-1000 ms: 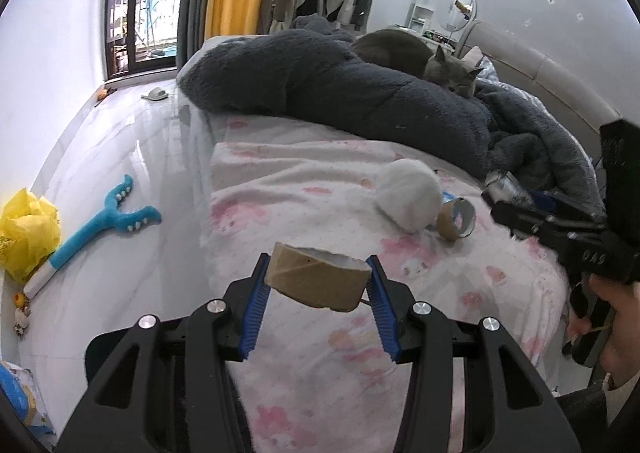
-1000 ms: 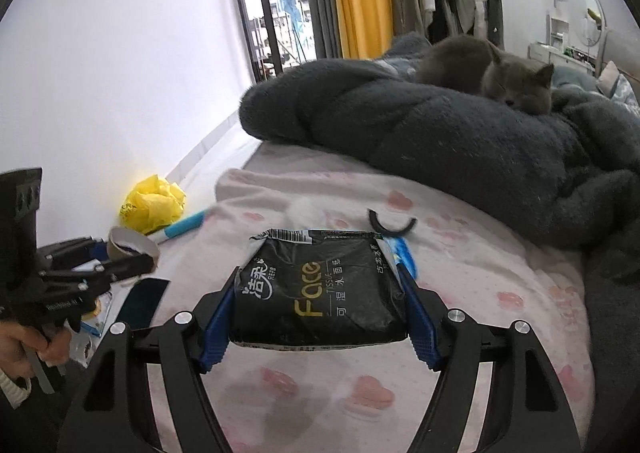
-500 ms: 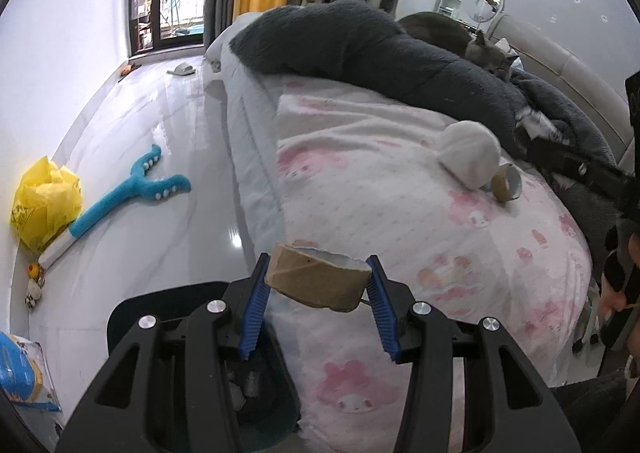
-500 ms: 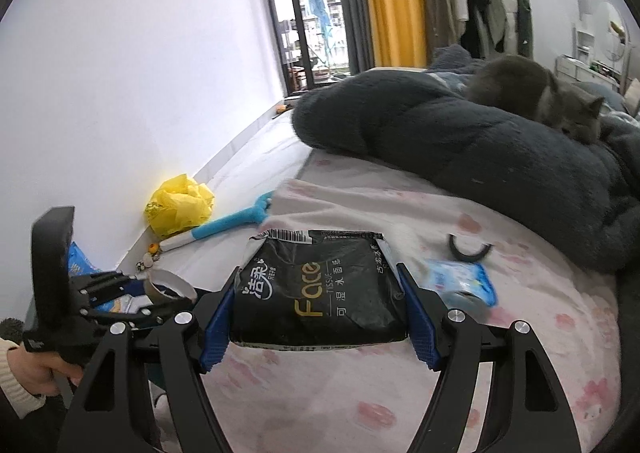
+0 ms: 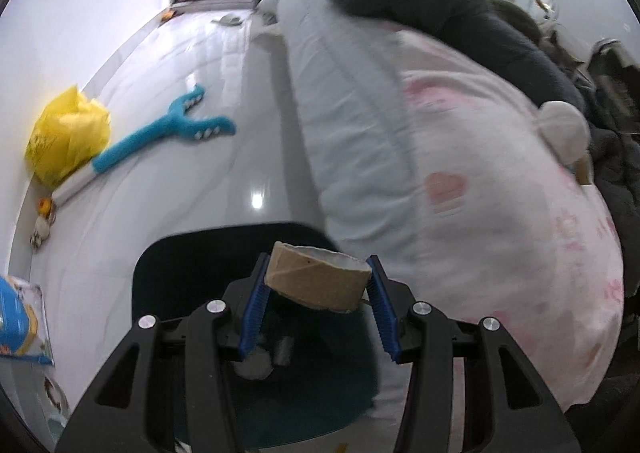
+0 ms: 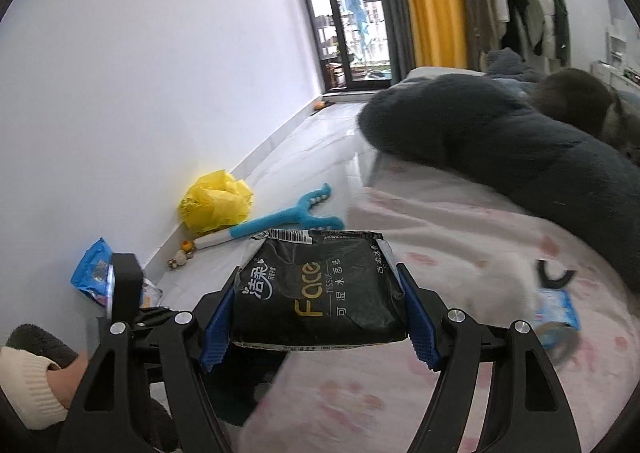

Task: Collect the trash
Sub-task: 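Carry the tape roll into the bin and open the left gripper while the right carries the tissue pack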

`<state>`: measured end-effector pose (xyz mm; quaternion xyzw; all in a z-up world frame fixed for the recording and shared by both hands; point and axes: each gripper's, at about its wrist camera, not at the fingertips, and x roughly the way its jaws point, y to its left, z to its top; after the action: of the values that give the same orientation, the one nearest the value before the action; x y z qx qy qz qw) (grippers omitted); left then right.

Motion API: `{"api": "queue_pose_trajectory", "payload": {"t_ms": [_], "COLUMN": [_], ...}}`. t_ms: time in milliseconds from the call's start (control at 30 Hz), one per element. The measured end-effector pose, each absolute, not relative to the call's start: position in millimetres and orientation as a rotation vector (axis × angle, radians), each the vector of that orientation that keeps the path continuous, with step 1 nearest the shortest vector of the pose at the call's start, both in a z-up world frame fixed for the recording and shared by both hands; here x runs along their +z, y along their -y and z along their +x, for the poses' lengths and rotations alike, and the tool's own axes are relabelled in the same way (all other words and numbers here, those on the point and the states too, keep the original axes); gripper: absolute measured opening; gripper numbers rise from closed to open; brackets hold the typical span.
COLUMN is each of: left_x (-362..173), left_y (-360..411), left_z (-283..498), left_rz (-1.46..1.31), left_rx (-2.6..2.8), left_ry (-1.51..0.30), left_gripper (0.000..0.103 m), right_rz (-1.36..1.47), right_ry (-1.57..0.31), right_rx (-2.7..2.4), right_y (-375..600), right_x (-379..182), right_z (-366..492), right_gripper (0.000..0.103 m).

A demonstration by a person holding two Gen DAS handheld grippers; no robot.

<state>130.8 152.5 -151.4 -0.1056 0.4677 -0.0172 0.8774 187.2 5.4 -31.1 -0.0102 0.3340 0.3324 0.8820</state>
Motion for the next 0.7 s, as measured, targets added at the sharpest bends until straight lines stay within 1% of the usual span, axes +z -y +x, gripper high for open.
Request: {"api": "queue_pose_trajectory", "payload": {"t_ms": [433,700], "left_x": [-192.8,-217.0], "left_y": [-187.7,-203.0], "left_z": [119.1,105.7], "left_rz": [-0.243,-0.257], "left_rx": [-0.002,-0.018], "left_ry": [-1.121,-1.204], "left_gripper": [0.05,0.05], "right_rz": [-0.093,-0.126], "right_ry": [-0.753,-0.793], "right_rx": [0.811,0.837], "right_y": [-91.2,-116.1], "right_x": [-51.6,-64.8], "right_z": [179.7,176.4], "right_gripper": [0.074,0.074]}}
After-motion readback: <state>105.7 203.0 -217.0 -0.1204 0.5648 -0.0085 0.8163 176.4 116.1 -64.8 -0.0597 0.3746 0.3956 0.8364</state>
